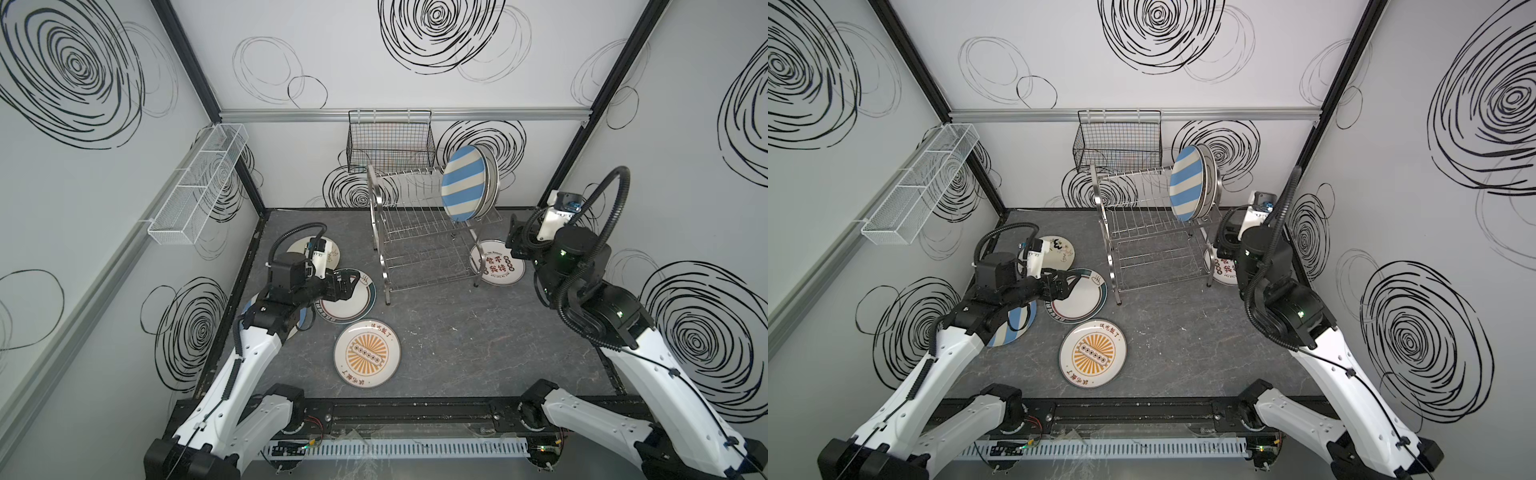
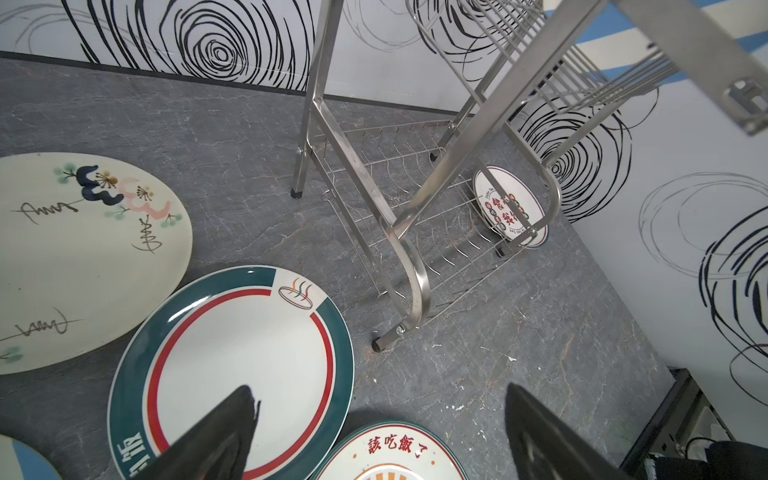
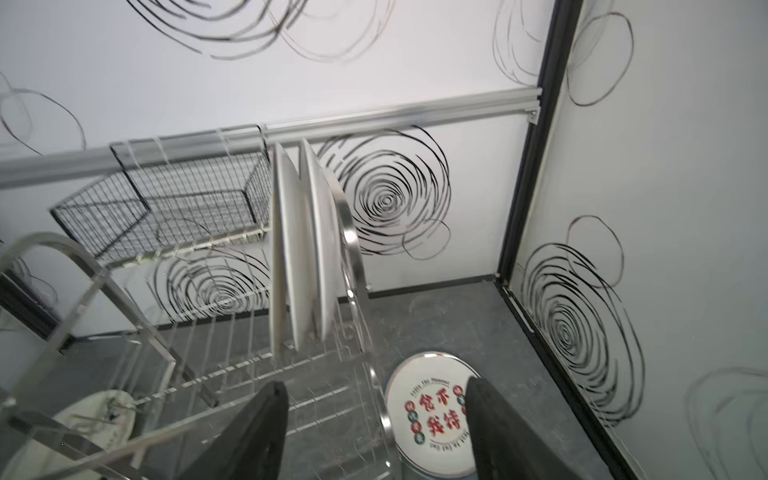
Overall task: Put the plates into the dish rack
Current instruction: 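Open the right gripper and draw it back from the rack, then move the right gripper over the red-lettered plate beside the rack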
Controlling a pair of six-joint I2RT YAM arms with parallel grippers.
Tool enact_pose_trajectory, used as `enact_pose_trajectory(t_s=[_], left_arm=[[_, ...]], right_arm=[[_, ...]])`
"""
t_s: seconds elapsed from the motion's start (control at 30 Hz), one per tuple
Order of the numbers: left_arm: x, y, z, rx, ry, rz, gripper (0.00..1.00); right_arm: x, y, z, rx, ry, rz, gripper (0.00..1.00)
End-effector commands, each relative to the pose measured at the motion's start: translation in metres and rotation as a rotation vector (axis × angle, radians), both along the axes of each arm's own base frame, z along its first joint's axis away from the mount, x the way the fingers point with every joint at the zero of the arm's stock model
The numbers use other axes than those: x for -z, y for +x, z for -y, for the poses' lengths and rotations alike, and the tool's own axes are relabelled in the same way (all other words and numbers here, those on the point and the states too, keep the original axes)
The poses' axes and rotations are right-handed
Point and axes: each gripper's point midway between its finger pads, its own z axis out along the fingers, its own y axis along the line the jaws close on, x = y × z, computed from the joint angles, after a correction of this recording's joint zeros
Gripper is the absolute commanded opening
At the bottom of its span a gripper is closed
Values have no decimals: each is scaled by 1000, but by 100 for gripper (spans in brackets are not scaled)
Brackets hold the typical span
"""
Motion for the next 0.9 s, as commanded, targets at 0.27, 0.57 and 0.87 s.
enact_pose_trajectory(t_s=[0.27,0.57,0.87], left_arm=[[6,2,5,35,-18,3,96],[21,2,9,63,-15,-25,96],[27,4,9,67,-9,-32,96]], right_arm=[[141,27,45,59,190,-230,61],[231,65,70,41,353,-324,36],[283,109,81,78,323,-522,4]])
